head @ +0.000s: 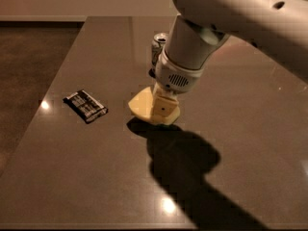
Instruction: Move sponge near rxbar chocolate
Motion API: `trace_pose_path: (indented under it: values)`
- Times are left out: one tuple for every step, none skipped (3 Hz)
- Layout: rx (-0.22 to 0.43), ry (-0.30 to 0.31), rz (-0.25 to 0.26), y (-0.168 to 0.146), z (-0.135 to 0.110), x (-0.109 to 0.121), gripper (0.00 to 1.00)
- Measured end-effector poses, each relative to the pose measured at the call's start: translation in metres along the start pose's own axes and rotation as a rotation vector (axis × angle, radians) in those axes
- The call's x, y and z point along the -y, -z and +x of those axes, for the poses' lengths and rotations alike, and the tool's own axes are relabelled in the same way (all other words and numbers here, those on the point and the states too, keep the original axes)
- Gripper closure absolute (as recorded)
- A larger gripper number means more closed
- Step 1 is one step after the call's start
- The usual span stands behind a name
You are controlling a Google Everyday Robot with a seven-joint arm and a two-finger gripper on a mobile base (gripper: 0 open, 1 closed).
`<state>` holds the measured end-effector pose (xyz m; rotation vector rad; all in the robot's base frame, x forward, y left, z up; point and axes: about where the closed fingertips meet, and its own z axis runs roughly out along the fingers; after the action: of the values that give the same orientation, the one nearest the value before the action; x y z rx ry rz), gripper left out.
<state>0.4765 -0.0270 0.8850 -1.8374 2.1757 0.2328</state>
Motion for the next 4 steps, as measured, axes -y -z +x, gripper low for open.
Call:
trace_pose_path:
  values:
    - [0.047, 0.037, -0.031, -0.001, -0.021, 0.001, 1.0]
    - [0.101, 0.066, -0.083, -0.01, -0.04, 0.001, 1.0]
    - [0.142, 0.097, -0.118, -0.018, -0.06, -0.003, 1.0]
    - [0.155, 0.116, -0.13, -0.037, -0.081, 0.002, 0.74]
